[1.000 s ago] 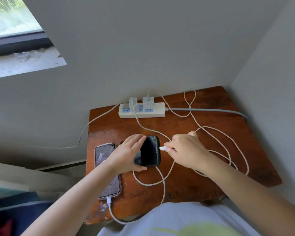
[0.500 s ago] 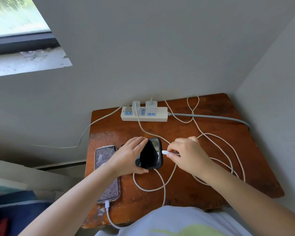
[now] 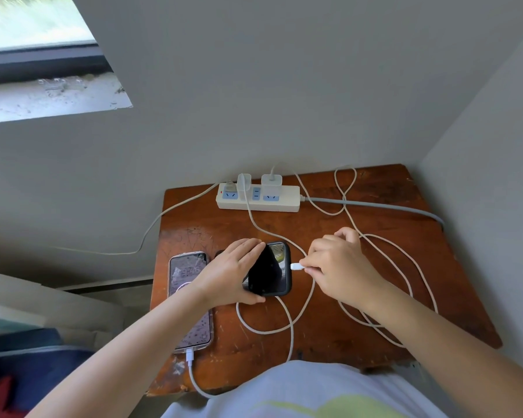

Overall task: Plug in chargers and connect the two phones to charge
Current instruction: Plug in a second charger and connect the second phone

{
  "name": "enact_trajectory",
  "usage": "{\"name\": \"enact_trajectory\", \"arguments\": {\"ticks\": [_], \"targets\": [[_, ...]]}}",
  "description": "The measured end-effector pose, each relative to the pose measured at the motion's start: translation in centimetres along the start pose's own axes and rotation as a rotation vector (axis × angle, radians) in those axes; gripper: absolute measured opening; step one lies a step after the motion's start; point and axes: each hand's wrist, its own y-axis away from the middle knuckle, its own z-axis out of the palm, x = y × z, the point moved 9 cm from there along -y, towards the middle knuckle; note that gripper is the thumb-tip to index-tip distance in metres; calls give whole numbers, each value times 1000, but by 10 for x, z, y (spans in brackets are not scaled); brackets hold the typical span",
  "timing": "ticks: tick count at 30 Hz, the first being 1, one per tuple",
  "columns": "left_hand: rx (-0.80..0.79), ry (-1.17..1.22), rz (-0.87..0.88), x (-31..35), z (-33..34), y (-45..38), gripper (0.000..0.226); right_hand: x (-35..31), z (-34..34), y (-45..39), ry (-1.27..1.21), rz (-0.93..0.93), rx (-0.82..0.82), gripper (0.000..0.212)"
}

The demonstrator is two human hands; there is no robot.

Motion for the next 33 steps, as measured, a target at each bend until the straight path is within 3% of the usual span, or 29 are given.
{"name": "enact_trajectory", "arguments": {"ticks": [6,19,23,28,33], "targets": [[13,-17,18,3,1,2,92,-13,-7,0,139,-81,74,16],[-22,-14,33,9,7,-8,94,4,4,6,35,-23,101,19],[-97,-80,109,12,11,-10,92,4,23,21,-43,2,86,18],[-249,-320,251,17,15,-24,87,23,62,31,-278,121,-78,18],[-420,-494,399,18,33,-22,80,33,89,42,-355,174,-198,21]]}}
